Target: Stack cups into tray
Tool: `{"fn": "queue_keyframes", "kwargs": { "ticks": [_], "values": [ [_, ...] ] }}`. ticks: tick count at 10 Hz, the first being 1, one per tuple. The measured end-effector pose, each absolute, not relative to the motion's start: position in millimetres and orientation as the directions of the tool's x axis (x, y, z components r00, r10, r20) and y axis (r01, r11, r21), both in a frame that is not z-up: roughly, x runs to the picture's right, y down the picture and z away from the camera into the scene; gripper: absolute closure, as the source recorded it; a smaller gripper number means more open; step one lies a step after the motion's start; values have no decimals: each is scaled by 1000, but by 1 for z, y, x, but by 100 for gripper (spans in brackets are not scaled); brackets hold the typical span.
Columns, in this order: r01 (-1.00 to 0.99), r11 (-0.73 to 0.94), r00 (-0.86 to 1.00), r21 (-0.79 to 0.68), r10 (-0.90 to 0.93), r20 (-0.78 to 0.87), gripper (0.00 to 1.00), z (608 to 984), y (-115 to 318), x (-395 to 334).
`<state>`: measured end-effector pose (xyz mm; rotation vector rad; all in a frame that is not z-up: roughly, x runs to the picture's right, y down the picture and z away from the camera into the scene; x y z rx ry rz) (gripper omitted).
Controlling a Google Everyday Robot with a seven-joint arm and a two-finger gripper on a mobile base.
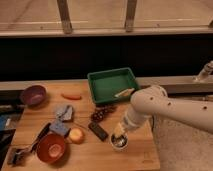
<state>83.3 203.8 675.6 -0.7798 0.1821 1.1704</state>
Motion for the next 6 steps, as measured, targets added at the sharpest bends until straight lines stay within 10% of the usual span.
{"fn": "queue_keyframes", "kwargs": {
  "ticks": [6],
  "values": [
    [-889,192,410,-415,738,-537,33,681,213,87]
  ]
}}
